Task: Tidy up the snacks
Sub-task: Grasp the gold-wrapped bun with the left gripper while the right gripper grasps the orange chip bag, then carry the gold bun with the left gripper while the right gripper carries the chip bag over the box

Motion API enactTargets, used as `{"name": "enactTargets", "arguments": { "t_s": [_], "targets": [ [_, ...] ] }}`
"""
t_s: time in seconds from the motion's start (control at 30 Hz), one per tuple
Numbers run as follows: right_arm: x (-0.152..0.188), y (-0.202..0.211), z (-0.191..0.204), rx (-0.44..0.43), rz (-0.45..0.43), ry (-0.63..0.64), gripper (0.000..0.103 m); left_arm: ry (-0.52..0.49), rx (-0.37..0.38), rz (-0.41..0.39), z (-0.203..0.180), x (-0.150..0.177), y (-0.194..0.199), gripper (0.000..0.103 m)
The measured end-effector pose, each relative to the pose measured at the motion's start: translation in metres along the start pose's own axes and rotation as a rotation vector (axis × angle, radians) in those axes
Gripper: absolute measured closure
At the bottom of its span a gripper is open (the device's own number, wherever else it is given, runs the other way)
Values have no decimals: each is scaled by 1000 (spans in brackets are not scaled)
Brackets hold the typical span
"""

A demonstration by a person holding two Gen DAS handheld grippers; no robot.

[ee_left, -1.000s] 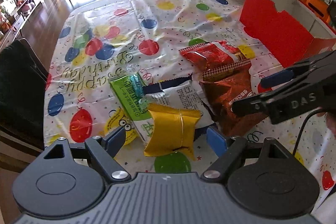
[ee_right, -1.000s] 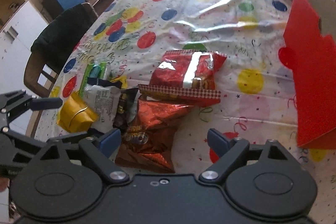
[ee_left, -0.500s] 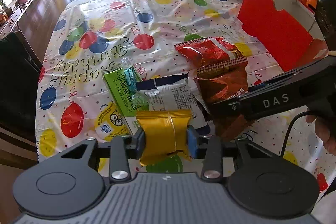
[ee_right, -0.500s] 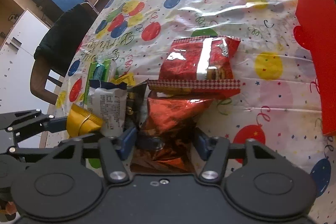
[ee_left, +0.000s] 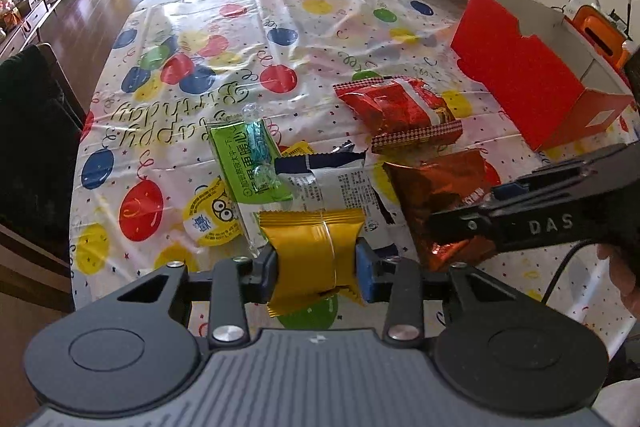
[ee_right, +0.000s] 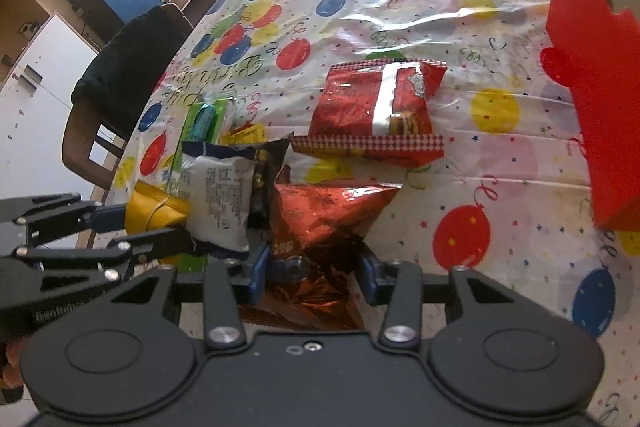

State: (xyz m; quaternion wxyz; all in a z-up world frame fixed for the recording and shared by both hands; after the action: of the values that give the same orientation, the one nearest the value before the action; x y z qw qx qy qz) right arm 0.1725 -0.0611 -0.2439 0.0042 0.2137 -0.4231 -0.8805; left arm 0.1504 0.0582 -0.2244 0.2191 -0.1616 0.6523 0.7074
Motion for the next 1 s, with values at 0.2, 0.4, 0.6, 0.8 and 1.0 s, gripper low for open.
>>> {"name": "enactTargets", "arguments": {
  "t_s": [0.2, 0.4, 0.6, 0.8, 1.0],
  "targets": [
    [11, 21, 2, 2, -19, -7, 61, 22, 7, -14, -1, 6, 14, 66],
    [20, 46, 1, 20, -53, -8, 61, 39, 29, -22, -5, 13, 28, 66],
    [20, 78, 5, 37, -99, 13, 61, 45, 59, -56, -15, 6, 54, 66],
    [10, 118, 5, 49, -160, 39, 60, 40, 62, -111, -31, -15, 83, 66],
    [-4, 162, -10, 80, -236, 63, 61, 33, 88, -156, -63, -50, 102, 66]
  ]
}}
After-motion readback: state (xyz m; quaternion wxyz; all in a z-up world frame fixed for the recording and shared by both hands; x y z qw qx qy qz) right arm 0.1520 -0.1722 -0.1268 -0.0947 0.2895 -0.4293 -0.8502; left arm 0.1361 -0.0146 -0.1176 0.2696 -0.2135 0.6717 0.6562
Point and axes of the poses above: each gripper's, at about its wrist camera, not at the fingertips, and y roughly against the way its jaws point, z to its left, x to its underside, the point moved 10 cm from there along -y, roughly the way its jaws point, and after that the axes turned 12 degrees about -x, right-handed, at the moved point
